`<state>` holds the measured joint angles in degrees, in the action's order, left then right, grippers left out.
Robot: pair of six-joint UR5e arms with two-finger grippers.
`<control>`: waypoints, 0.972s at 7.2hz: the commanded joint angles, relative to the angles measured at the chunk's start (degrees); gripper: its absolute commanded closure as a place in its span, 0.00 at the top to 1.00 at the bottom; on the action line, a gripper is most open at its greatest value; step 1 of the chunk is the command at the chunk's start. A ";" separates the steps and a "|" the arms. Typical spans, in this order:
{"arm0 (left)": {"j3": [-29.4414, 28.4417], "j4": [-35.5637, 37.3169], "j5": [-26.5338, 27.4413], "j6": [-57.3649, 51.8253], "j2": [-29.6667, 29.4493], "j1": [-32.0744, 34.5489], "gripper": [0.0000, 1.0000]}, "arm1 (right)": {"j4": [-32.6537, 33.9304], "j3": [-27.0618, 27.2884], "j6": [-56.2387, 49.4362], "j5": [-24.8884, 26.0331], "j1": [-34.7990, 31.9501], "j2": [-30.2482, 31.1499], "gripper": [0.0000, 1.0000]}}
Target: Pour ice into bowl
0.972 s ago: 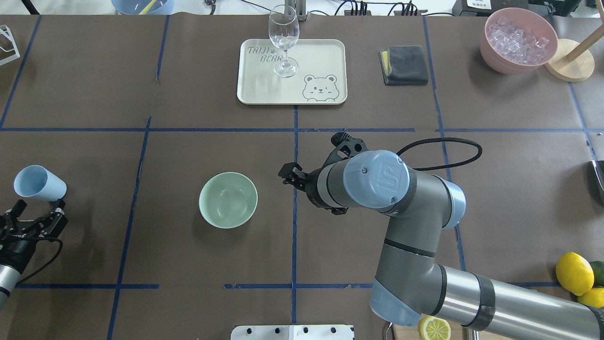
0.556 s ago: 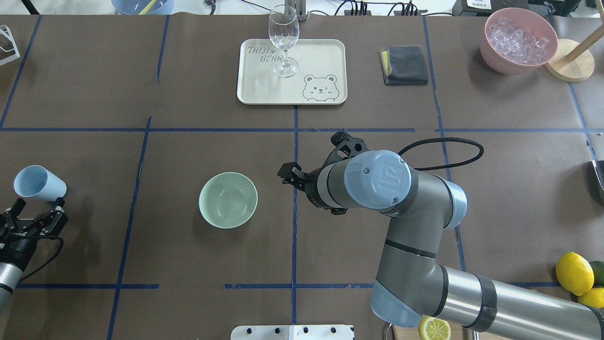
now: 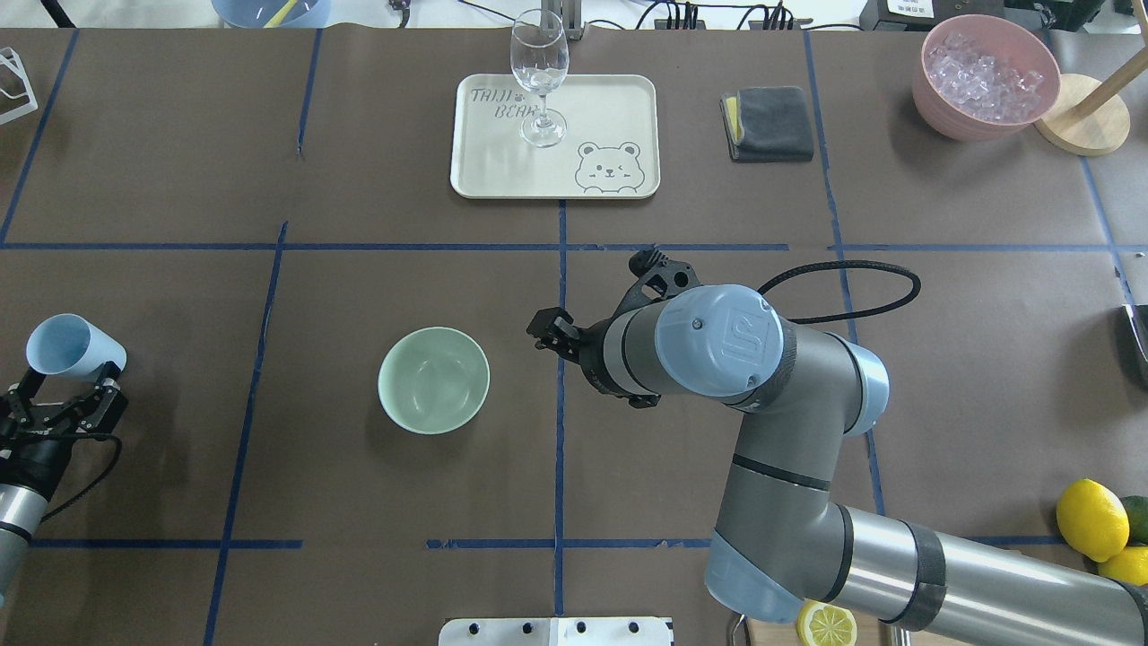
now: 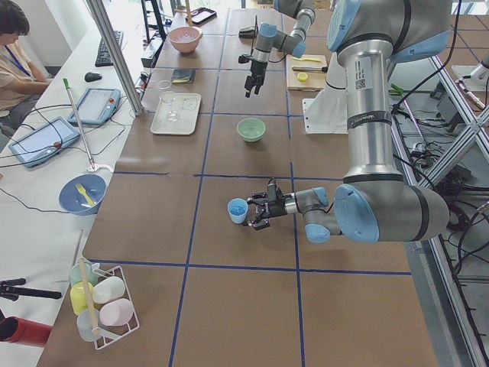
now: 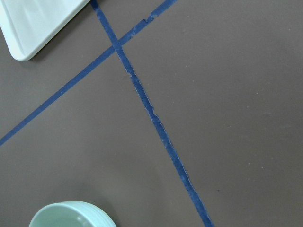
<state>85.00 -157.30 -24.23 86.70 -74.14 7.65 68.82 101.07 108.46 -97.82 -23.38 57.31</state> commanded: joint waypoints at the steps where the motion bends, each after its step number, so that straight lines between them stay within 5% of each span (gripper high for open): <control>1: -1.23 -0.02 -0.11 -0.13 -1.18 0.96 0.99 | 0.00 0.00 0.00 0.00 0.00 0.00 1.00; 7: -2.90 0.07 -0.29 -0.39 -2.94 2.54 0.96 | 0.00 1.15 0.00 0.00 0.00 0.96 1.00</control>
<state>82.68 -157.24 -24.45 86.27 -76.68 9.92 68.82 101.91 108.46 -97.82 -23.38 57.94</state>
